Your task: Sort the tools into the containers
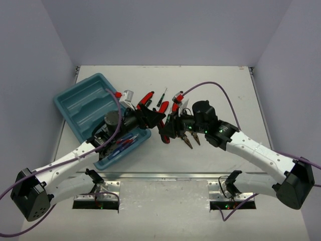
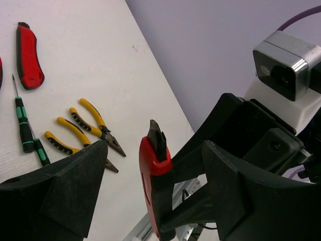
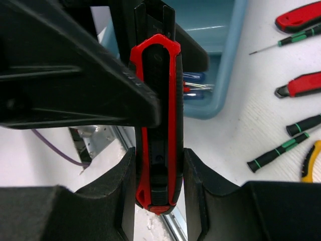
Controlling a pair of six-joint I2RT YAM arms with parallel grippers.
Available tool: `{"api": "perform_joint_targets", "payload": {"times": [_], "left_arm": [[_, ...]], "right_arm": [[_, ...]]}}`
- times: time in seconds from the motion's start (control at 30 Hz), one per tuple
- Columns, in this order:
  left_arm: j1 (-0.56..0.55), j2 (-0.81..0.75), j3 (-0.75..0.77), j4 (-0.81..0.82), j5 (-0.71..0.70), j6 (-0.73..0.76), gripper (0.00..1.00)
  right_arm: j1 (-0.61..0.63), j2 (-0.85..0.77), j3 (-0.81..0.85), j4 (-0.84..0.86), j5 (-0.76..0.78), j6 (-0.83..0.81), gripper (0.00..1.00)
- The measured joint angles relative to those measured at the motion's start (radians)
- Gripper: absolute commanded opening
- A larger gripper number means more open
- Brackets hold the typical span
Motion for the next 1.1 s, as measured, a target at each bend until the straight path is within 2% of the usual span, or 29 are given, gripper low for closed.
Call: {"api": "perform_joint_targets", "payload": {"times": [0.03, 0.07, 0.1, 0.13, 0.23, 0.27, 0.3, 0.33, 0.37, 0.47, 0.53, 0.63, 0.73, 0.83, 0.9, 1.0, 1.1], "left_arm": [[-0.004, 0.005, 0.000, 0.008, 0.005, -0.003, 0.61], [-0.008, 0.009, 0.000, 0.015, 0.011, -0.004, 0.51], [-0.010, 0.015, 0.000, 0.022, 0.016, -0.008, 0.24], [-0.013, 0.022, 0.001, 0.028, 0.022, -0.006, 0.03], [-0.023, 0.044, 0.013, 0.016, 0.030, -0.003, 0.00], [-0.023, 0.050, 0.020, 0.005, 0.026, 0.005, 0.00], [-0.023, 0.056, 0.026, -0.002, 0.024, 0.012, 0.00], [-0.023, 0.060, 0.037, -0.018, 0.022, 0.024, 0.00], [-0.024, 0.063, 0.052, -0.043, 0.019, 0.038, 0.00], [-0.027, 0.076, 0.128, -0.177, -0.022, 0.104, 0.00], [-0.029, 0.091, 0.202, -0.302, -0.111, 0.176, 0.00], [-0.032, 0.124, 0.324, -0.490, -0.316, 0.301, 0.00], [-0.031, 0.155, 0.388, -0.601, -0.506, 0.428, 0.00], [-0.024, 0.172, 0.349, -0.617, -0.642, 0.595, 0.00], [-0.016, 0.174, 0.281, -0.596, -0.681, 0.720, 0.00], [0.006, 0.174, 0.191, -0.568, -0.693, 0.886, 0.00], [0.076, 0.158, 0.121, -0.509, -0.638, 1.056, 0.00]], "right_arm": [[0.009, -0.003, 0.001, 0.004, -0.003, 0.002, 0.00], [0.015, -0.005, 0.002, 0.008, -0.006, 0.004, 0.00], [0.021, -0.006, 0.005, 0.013, -0.008, 0.006, 0.00], [0.028, -0.006, 0.008, 0.019, -0.010, 0.009, 0.00], [0.039, -0.005, 0.012, 0.024, 0.011, 0.006, 0.01], [0.039, -0.005, 0.012, 0.024, 0.016, 0.008, 0.11], [0.040, -0.005, 0.012, 0.024, 0.025, 0.013, 0.37], [0.042, -0.005, 0.012, 0.023, 0.033, 0.016, 0.70], [0.043, -0.005, 0.012, 0.023, 0.037, 0.017, 0.99], [0.048, -0.010, 0.012, 0.026, 0.061, 0.017, 0.99], [0.049, -0.021, 0.012, 0.004, 0.088, 0.010, 0.99], [0.050, -0.084, -0.006, -0.065, 0.173, -0.015, 0.99], [0.050, -0.214, -0.075, -0.104, 0.272, -0.039, 0.99], [0.050, -0.361, -0.162, -0.137, 0.362, -0.060, 0.99], [0.048, -0.415, -0.187, -0.159, 0.406, -0.075, 0.99], [0.048, -0.430, -0.200, -0.169, 0.443, -0.095, 0.99], [0.048, -0.423, -0.221, -0.176, 0.466, -0.116, 0.99]]}}
